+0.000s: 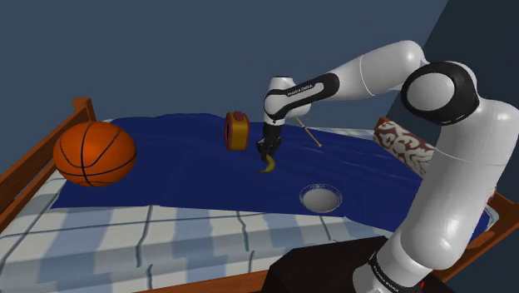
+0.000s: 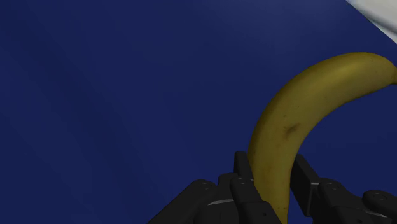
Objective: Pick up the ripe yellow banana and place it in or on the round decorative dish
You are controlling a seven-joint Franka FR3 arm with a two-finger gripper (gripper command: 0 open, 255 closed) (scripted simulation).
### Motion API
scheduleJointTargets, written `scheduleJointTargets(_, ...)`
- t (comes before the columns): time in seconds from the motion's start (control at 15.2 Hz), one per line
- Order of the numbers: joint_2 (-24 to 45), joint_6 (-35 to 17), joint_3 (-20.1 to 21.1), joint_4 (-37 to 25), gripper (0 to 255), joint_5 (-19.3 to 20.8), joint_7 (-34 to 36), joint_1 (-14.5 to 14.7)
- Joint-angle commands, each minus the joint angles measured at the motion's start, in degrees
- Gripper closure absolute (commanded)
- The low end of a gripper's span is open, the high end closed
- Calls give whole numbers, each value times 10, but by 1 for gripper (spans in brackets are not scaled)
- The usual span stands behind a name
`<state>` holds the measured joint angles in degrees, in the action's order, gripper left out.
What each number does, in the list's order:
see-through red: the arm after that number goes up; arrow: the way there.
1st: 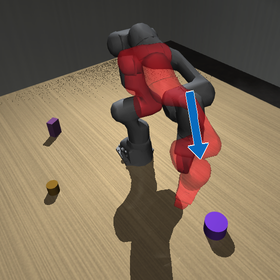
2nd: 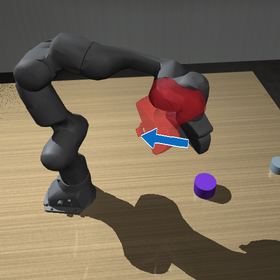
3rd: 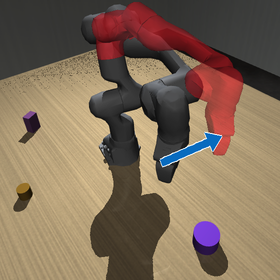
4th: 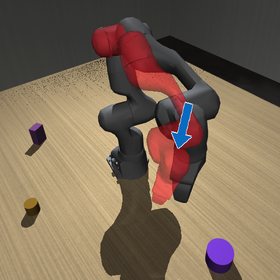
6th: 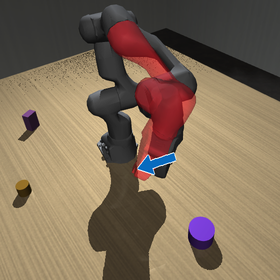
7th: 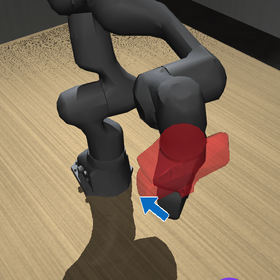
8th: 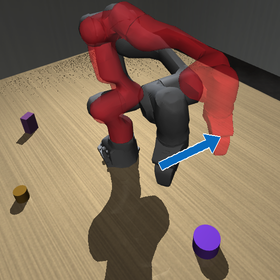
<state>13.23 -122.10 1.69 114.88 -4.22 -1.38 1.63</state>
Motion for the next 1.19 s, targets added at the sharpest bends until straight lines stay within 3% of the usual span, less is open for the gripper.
scheduleJointTargets(0.0,-40,-12,-6,53,255,-1,-18,-10)
scheduleJointTargets(0.59,-190,-49,-43,244,255,8,-91,-50)
scheduleJointTargets(1.12,-318,-52,-94,378,255,50,-160,-101)
